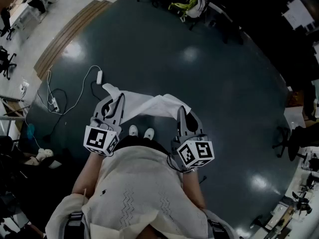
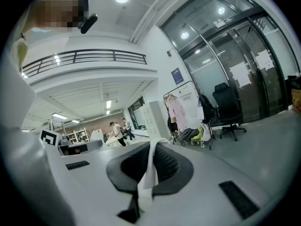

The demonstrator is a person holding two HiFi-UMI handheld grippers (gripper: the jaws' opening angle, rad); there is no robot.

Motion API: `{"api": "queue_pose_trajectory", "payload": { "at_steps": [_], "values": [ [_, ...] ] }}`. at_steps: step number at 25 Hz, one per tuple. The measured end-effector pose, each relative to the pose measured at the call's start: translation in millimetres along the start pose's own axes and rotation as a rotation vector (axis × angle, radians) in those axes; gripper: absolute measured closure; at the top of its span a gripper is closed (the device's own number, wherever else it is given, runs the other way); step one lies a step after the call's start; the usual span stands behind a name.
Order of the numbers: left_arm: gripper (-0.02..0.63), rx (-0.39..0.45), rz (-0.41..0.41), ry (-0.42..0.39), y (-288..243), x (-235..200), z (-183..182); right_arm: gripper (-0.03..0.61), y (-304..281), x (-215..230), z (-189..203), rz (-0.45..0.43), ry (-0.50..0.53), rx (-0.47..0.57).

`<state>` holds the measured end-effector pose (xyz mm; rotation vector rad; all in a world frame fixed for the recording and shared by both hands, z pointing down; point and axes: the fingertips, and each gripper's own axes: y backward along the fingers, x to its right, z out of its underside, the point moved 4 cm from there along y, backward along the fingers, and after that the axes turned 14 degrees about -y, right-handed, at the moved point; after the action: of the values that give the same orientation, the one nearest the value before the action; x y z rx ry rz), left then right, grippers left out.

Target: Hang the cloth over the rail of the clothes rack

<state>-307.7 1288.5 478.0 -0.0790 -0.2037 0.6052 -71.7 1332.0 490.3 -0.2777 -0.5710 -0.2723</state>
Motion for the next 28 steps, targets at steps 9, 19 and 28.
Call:
{"api": "queue_pose_trajectory", "payload": {
  "at_steps": [9,19,28],
  "values": [
    [0.597,0.014,-0.011,0.032,-17,-5,7,0.557,-5,13,-12,0.032,0.041,0.000],
    [0.597,0.000,-0.011,0.074,-82,-109,28,0.557,-129,-1,-25,0.072,0.045,-0.041],
    [0.597,0.047,0.021,0.057,-130,-274,35,0.557,-272,-74,-19,0.095,0.032,-0.008]
  ]
}}
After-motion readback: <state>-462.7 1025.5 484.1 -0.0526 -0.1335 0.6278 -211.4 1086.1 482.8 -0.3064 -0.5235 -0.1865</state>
